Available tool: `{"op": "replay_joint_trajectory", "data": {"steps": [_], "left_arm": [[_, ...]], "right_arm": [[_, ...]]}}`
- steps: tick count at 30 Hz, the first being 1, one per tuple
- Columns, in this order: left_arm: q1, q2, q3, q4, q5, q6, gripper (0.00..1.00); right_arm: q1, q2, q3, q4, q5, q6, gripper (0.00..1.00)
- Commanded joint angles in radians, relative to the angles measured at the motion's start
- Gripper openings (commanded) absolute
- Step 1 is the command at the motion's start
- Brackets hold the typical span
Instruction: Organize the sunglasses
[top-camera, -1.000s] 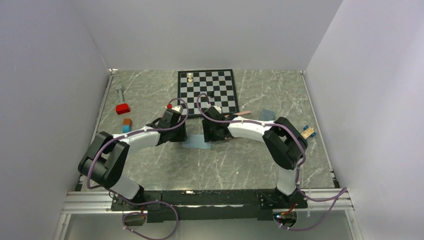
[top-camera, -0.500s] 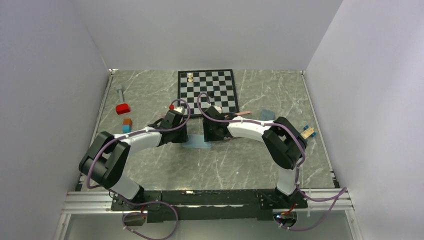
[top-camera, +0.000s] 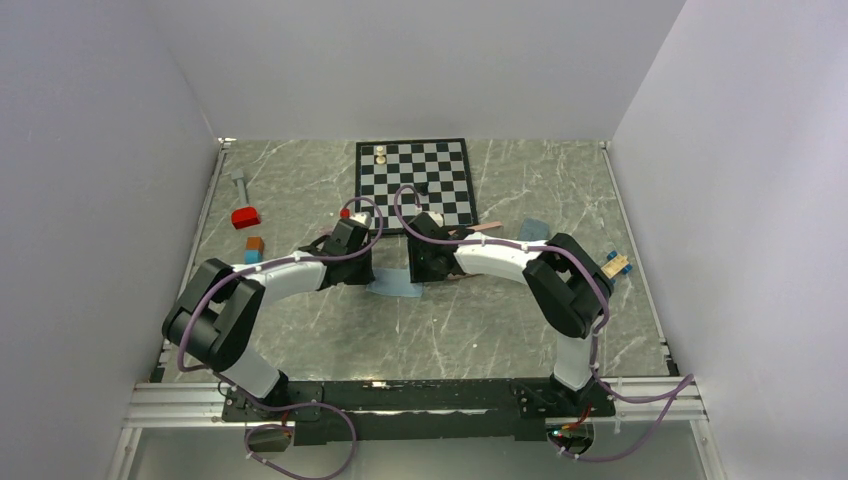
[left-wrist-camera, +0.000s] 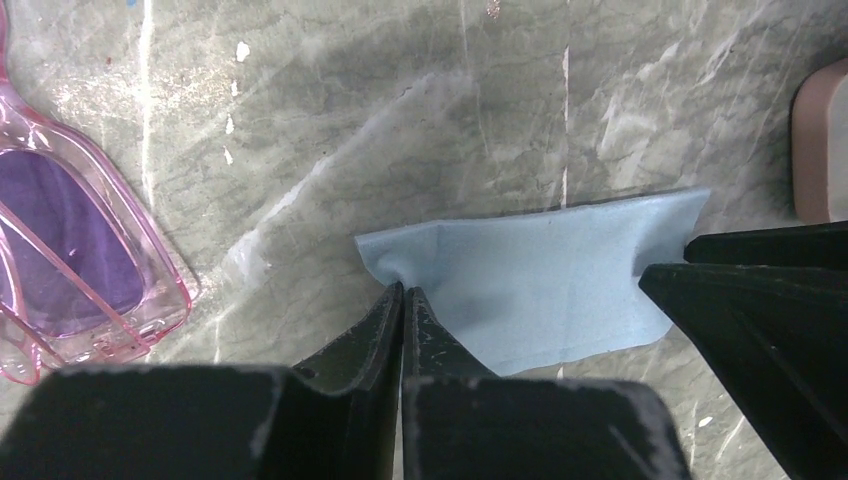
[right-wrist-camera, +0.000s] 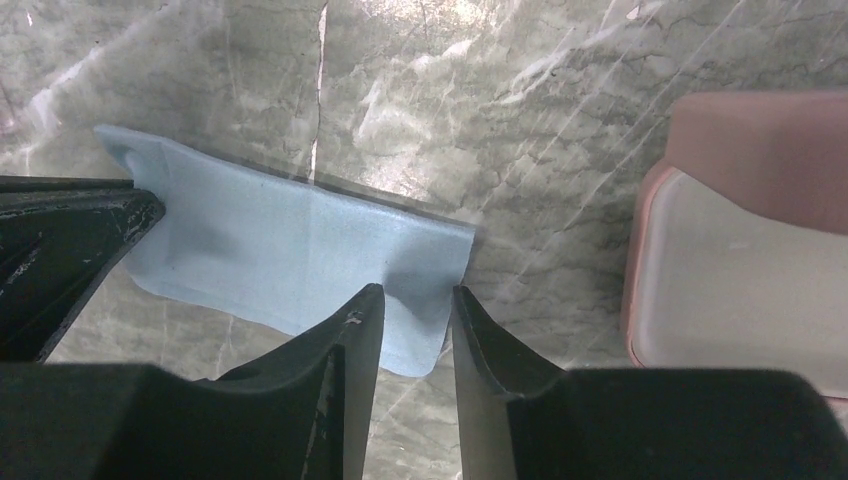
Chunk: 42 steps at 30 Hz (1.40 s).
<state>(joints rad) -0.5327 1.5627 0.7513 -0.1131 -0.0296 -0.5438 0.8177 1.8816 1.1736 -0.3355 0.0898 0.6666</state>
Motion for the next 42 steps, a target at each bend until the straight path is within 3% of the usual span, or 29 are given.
{"op": "replay_joint_trajectory", "data": {"steps": [1, 6, 17, 27, 42], "left_arm": [[-0.013, 0.032, 0.009, -0.033, 0.017, -0.014, 0.05], [-0.018, 0.031, 0.015, -0.023, 0.020, -0.018, 0.00], [-0.022, -0.035, -0.002, -0.003, 0.059, -0.020, 0.00], [-0.123, -0.073, 0.041, 0.134, 0.064, -0.111, 0.00], [-0.249, 0.152, 0.303, 0.178, 0.040, -0.166, 0.00]], "right_arm": [[0.008, 0.042, 0.001, -0.018, -0.023, 0.022, 0.34], [0.022, 0.064, 0.012, -0.004, -0.038, 0.022, 0.30], [0.030, -0.002, -0.012, 0.036, 0.049, -0.003, 0.01], [0.009, -0.123, -0.037, -0.031, 0.152, -0.064, 0.00], [-0.195, -0.345, -0.202, -0.013, 0.181, -0.200, 0.00]]}}
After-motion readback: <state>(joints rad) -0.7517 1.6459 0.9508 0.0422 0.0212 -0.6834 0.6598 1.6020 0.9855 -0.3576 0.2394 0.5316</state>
